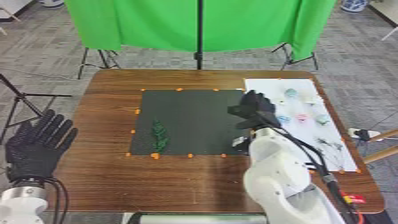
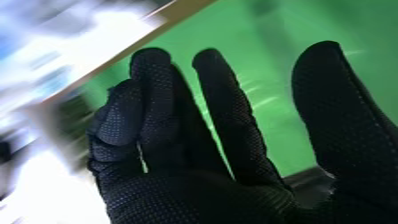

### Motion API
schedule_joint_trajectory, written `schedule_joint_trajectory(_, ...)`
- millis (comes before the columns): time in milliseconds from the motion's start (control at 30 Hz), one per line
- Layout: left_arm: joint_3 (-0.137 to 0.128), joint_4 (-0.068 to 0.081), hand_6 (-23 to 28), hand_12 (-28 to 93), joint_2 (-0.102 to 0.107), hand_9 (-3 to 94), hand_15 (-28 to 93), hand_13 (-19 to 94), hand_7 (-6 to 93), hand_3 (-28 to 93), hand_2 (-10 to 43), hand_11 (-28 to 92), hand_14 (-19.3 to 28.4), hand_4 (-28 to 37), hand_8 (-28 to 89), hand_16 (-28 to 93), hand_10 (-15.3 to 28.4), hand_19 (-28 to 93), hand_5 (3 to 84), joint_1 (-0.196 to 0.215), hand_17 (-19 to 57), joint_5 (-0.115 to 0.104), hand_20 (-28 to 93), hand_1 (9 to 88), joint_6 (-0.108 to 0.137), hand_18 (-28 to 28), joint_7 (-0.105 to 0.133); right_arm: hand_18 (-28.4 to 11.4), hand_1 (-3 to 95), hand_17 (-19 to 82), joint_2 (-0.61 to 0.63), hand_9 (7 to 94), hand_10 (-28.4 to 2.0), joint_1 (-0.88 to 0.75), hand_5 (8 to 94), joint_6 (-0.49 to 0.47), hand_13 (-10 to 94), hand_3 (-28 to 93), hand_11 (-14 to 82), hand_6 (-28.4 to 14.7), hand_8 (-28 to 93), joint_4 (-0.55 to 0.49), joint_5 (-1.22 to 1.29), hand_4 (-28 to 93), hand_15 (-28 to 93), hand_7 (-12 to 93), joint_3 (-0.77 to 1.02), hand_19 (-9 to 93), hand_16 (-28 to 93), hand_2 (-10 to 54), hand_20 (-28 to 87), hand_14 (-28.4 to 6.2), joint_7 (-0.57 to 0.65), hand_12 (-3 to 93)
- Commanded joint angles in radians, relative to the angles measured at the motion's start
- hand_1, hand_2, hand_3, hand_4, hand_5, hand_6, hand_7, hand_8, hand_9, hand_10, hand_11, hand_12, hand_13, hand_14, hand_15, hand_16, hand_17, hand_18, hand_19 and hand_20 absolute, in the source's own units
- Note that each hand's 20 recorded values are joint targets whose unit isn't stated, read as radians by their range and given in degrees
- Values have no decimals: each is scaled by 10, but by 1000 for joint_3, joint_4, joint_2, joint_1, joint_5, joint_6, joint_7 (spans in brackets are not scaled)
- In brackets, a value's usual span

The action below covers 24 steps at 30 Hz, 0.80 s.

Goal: Arrange flowers

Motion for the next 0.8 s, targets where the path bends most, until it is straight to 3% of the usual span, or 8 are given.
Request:
schedule_joint_trajectory(33,12,-3,84,117,-22,392,466,306,177,737,168,240,166,-283,-104,-72,152,402,470,13,-62,6,148,283,-8,160,-9,-284,342,291,107,460,-274,-254,562,-57,369,796,161,-126,-102,-86,96,-219,665,175,410,895,163,-94,387,-259,98,161)
schedule_joint_trajectory(333,-25,-21,83,117,-37,392,465,306,179,737,168,240,165,-283,-104,-72,152,402,470,50,-62,-7,148,284,19,160,8,-284,366,255,109,435,-259,-374,536,-171,325,801,159,-126,-100,-60,122,-270,663,156,553,873,142,-95,412,-254,103,164)
schedule_joint_trajectory(533,-24,-23,84,117,-36,393,465,306,180,737,168,241,166,-283,-105,-71,153,402,471,57,-62,-10,148,284,25,160,11,-284,377,252,84,447,-245,-369,544,-199,332,813,173,-119,-103,-11,129,-281,663,158,556,867,142,-95,426,-244,89,165)
schedule_joint_trajectory(600,-17,-24,84,117,-39,393,466,306,179,737,168,241,166,-283,-106,-71,153,401,471,57,-62,-5,148,284,36,160,9,-282,398,255,81,465,-236,-351,564,-176,354,809,184,-101,-108,13,147,-282,664,169,542,866,145,-95,431,-233,101,167)
schedule_joint_trajectory(700,-5,-22,83,116,-40,394,466,306,179,738,168,240,165,-283,-106,-71,153,401,471,57,-62,-10,148,285,32,160,-2,-273,436,279,83,516,-217,-344,623,-111,400,805,221,-68,-119,38,102,-282,675,209,517,869,159,-95,431,-213,104,177)
schedule_joint_trajectory(800,2,-25,84,116,-42,394,466,306,178,738,169,239,165,-283,-106,-71,153,401,471,62,-62,-16,148,285,39,160,1,-259,544,324,89,613,-188,-344,698,-28,476,707,291,-45,12,46,51,-282,680,304,492,898,267,-95,427,-184,107,226)
